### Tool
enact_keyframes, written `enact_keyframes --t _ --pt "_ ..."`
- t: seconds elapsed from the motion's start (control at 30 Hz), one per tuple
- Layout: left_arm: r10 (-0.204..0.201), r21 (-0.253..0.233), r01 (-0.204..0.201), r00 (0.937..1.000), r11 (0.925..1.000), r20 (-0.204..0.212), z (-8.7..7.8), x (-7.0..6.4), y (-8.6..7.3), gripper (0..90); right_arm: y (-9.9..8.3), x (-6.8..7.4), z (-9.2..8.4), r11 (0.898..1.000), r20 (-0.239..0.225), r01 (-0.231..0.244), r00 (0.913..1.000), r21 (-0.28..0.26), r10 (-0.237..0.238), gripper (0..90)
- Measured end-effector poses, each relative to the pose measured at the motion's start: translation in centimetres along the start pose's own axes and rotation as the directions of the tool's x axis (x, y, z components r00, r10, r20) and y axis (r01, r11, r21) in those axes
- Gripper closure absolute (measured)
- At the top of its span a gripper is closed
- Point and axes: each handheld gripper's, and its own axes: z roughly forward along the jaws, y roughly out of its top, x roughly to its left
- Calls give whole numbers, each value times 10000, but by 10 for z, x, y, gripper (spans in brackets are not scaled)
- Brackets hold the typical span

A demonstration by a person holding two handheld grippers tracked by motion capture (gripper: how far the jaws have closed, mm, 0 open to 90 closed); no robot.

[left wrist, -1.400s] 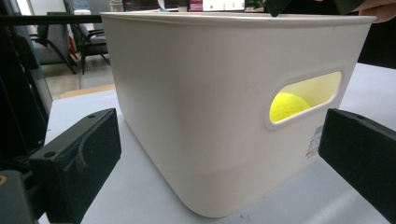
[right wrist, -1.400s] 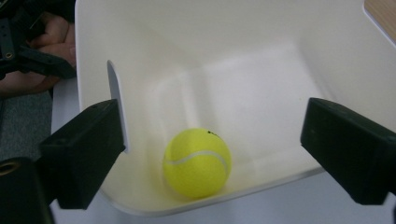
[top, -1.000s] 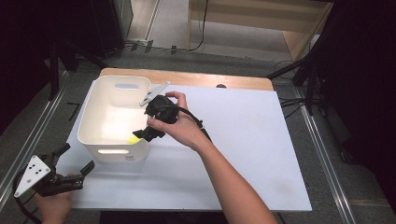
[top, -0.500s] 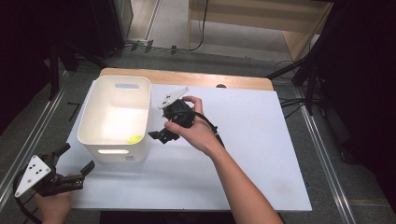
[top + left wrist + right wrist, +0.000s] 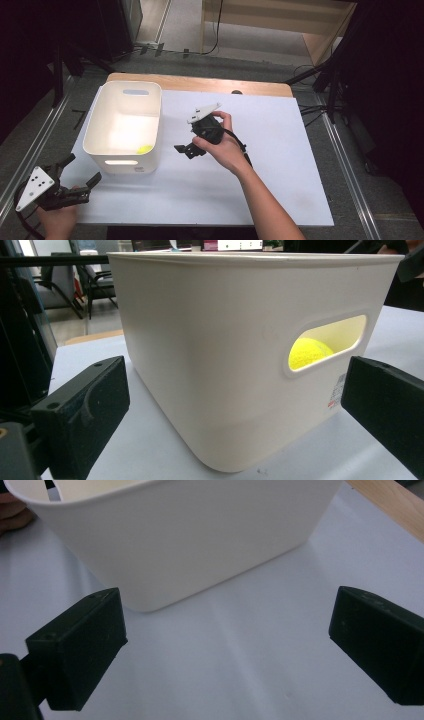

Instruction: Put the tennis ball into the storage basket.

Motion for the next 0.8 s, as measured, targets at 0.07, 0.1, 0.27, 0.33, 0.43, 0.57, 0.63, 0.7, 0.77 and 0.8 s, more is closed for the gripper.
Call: enact_keyframes --t 0.07,0.1,0.27,0.33,0.43,0.57,0.63,0.7,0.77,0.8 --pt "17 4 -17 10000 10000 7 0 0 0 0 -6 -2 -2 9999 14 -111 9999 -25 111 9" --pt "35 15 -35 10000 10000 3 0 0 0 0 -10 -2 -4 9998 25 -197 9998 -42 197 9" --pt "38 45 -38 10000 10000 -24 0 0 0 0 -25 -6 -8 9987 130 -502 9986 -95 503 9" --pt "51 32 -51 10000 10000 -14 0 0 0 0 -31 -8 -10 9984 196 -551 9983 -159 554 9" --pt "39 46 -38 10000 10000 -28 0 0 0 0 -39 -9 -14 9977 376 -666 9970 -147 671 9" --pt "34 29 -34 10000 10000 -28 0 0 0 0 -50 -11 -18 9970 506 -751 9958 -200 760 9" --pt "40 34 -40 10000 10000 -28 0 0 0 0 -56 -11 -20 9964 543 -818 9951 -241 830 9" --pt "55 42 -55 10000 10000 -30 0 0 0 0 -61 -11 -21 9959 584 -847 9945 -314 865 10" --pt "42 34 -42 10000 10000 -31 0 0 0 0 -66 -12 -24 9947 600 -945 9935 -394 968 10" --pt "38 29 -38 10000 10000 -31 0 0 0 0 -69 -13 -25 9946 626 -925 9935 -467 953 9"
